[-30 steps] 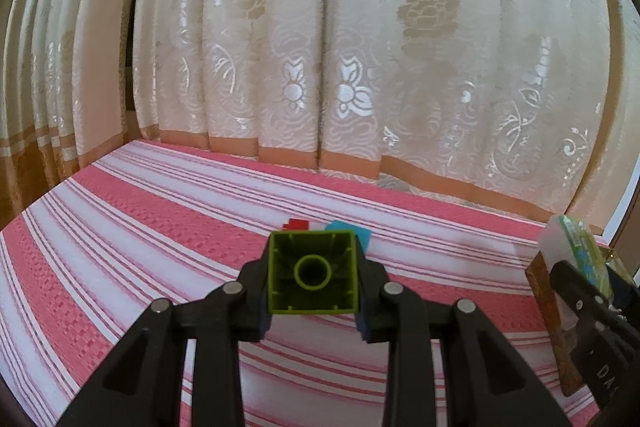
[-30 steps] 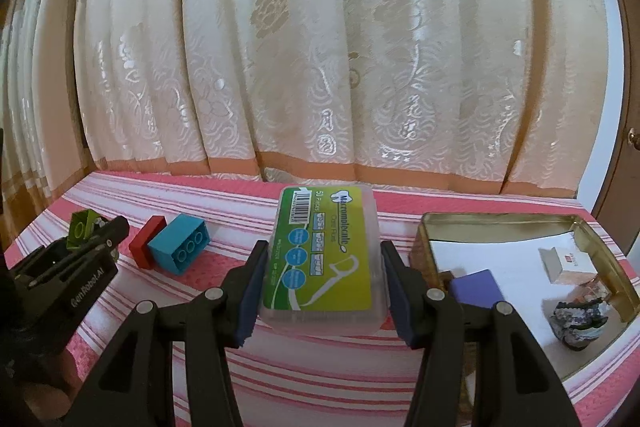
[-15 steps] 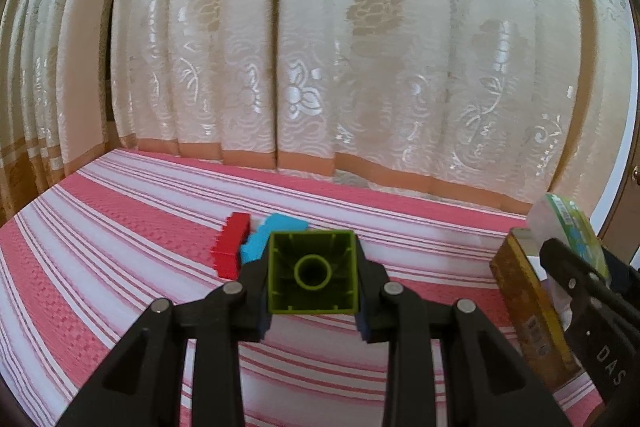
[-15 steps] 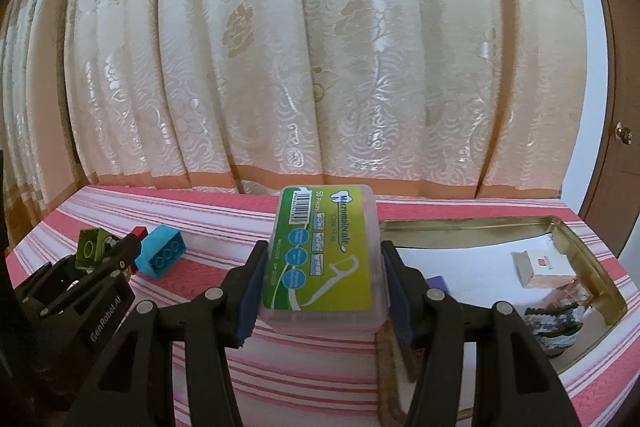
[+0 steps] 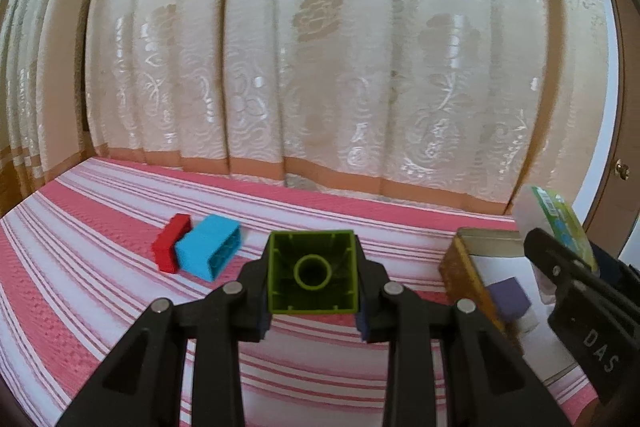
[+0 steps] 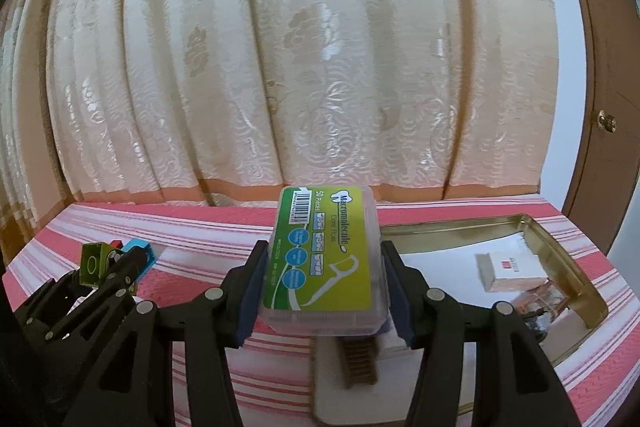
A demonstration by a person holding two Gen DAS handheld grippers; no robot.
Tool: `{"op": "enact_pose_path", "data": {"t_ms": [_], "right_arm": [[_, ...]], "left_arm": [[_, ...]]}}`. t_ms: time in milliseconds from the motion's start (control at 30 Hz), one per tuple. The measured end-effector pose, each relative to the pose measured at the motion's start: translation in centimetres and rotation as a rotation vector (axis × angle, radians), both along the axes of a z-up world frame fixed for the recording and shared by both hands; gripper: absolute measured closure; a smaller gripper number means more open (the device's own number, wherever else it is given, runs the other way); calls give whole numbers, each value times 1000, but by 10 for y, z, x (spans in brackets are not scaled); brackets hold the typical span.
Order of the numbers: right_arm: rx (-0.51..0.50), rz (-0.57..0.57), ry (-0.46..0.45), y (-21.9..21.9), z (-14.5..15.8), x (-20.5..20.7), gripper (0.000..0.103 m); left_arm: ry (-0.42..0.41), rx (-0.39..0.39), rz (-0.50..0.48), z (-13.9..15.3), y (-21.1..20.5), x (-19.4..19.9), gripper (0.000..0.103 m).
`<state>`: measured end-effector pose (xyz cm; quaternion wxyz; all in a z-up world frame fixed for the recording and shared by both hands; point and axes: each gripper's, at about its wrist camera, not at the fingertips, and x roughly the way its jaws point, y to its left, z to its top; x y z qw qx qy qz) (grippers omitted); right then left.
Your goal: Organize rigid objects
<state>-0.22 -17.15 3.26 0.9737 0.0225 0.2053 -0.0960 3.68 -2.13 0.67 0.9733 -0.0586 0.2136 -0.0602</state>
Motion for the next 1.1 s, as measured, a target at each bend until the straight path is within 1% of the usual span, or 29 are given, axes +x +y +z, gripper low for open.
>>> {"op": "enact_pose_path", "data": {"t_ms": [267,733,1100], "right_arm": [[11,-34,-8,-27,3,-7,46],[27,-91,-5,-72,5,-17,46],[4,-154,9,-113,0,-24,46]], "left_arm": [[-15,6,-25,4,-29,-6,73],[-37,20,-101,12,-81,-17,73],[-40,40,-180,13,-129,-23,73]]}}
